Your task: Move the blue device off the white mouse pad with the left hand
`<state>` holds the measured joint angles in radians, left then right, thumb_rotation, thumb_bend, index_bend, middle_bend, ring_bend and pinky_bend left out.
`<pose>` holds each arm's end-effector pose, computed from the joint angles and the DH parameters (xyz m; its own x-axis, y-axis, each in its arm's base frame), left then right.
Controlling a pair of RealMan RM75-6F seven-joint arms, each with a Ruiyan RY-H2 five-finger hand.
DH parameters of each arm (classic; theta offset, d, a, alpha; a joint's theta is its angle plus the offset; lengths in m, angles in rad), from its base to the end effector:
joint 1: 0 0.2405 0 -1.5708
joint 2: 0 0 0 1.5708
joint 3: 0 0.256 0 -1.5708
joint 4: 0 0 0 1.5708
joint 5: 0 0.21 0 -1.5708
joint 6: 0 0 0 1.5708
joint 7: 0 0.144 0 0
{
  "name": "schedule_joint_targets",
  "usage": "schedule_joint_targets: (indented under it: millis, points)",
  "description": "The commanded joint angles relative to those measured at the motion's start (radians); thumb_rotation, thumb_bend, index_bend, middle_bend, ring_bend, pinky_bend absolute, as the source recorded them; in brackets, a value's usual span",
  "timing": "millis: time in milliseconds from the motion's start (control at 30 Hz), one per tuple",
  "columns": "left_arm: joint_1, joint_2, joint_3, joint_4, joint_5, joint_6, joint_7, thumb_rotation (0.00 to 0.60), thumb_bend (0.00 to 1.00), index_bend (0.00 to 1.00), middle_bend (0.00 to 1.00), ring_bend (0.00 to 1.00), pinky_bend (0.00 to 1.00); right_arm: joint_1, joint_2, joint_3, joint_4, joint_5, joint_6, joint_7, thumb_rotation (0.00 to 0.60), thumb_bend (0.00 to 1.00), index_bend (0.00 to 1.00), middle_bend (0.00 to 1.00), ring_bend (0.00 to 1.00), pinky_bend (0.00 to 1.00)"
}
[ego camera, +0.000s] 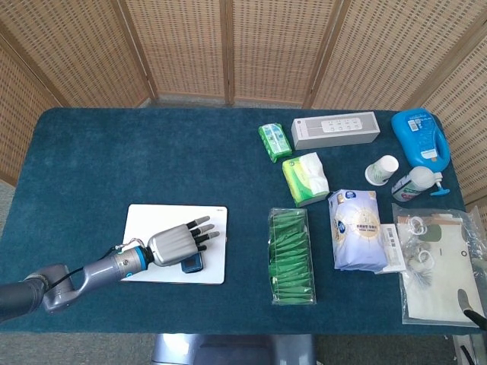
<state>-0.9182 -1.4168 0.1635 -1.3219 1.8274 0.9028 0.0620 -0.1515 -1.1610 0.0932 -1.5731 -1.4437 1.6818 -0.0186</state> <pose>-0.1628 0.3111 -0.0204 0.8457 0.0288 0.5328 0.2628 -0.8915 -0.3690 -0.3431 -0.1089 0.1844 0.4433 0.1342 0.8863 -0.8778 0.2652 0.3989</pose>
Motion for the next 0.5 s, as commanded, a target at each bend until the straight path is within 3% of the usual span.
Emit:
schedule_joint_targets:
  millis: [33,500]
  points:
    - [0.009,-0.006,0.01,0.019,-0.008,-0.011,0.007,0.6,0.34,0.67,0.12,0.0,0.0,0.002,-0.002,0.001,0.001,0.002,-0.004,-0.001,0.6,0.31,0.26,0.23,0.13,0.25]
    - [0.034,0.009,-0.021,0.1,-0.089,-0.029,0.013,0.6,0.34,0.68,0.12,0.0,0.0,0.003,-0.008,-0.001,0.008,0.001,-0.01,0.006,0.6,0.31,0.26,0.23,0.13,0.25]
